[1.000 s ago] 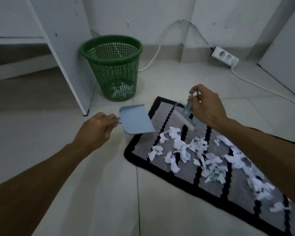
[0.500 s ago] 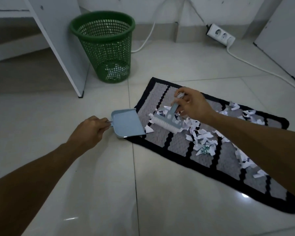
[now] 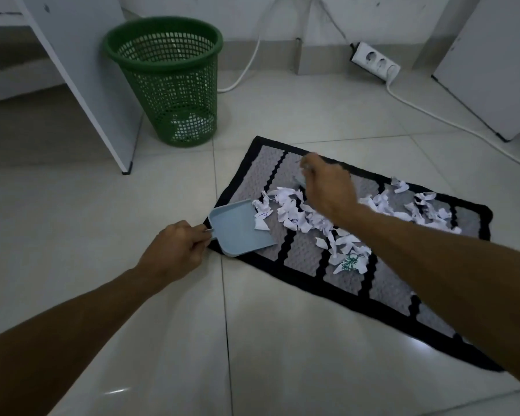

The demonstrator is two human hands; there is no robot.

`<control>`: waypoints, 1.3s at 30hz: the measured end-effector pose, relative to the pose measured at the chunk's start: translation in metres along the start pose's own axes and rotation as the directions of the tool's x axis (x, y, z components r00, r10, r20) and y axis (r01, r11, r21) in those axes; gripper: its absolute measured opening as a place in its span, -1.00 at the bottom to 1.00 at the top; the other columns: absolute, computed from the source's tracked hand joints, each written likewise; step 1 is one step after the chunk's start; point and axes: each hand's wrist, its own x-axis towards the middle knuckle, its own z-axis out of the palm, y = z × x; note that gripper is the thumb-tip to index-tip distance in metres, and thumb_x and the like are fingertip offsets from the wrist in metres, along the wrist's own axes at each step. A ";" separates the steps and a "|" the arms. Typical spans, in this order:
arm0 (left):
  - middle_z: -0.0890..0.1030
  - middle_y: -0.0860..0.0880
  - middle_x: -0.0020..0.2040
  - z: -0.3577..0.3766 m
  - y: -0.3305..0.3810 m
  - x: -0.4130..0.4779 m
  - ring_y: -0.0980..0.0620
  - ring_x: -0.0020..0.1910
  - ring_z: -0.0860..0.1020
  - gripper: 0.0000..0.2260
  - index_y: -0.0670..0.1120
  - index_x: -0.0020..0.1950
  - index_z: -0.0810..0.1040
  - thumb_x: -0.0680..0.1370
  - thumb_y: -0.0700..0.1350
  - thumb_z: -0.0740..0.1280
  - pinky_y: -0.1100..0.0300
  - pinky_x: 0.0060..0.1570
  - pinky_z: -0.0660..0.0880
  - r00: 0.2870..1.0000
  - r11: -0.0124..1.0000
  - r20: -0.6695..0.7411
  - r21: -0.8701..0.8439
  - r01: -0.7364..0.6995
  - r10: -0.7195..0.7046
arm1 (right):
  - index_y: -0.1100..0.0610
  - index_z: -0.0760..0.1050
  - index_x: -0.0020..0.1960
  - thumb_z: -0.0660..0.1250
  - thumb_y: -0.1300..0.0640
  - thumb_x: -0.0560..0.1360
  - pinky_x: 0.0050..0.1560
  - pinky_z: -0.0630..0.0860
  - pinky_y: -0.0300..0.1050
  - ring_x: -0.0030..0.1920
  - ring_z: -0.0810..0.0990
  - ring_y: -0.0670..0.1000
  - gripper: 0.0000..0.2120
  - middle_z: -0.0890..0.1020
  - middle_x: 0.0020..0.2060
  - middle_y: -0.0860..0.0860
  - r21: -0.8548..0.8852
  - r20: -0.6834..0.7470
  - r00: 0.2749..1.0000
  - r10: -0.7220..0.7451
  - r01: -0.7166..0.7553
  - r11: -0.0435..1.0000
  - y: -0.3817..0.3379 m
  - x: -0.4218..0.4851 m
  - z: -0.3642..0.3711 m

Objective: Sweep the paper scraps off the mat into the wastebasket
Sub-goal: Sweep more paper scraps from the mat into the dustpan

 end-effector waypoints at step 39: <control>0.62 -0.02 -0.37 0.016 0.053 -0.014 -0.07 -0.43 0.50 -0.78 -0.06 -0.08 0.70 0.42 -0.14 0.26 0.13 -0.41 0.50 0.998 0.997 0.026 -0.045 -0.060 0.061 | 0.14 0.40 0.11 0.13 0.19 0.64 -0.52 0.44 -0.07 -0.55 0.41 0.03 -0.89 0.51 -0.46 0.04 -0.050 0.070 0.993 -0.099 0.103 0.993 -0.028 -0.043 -0.023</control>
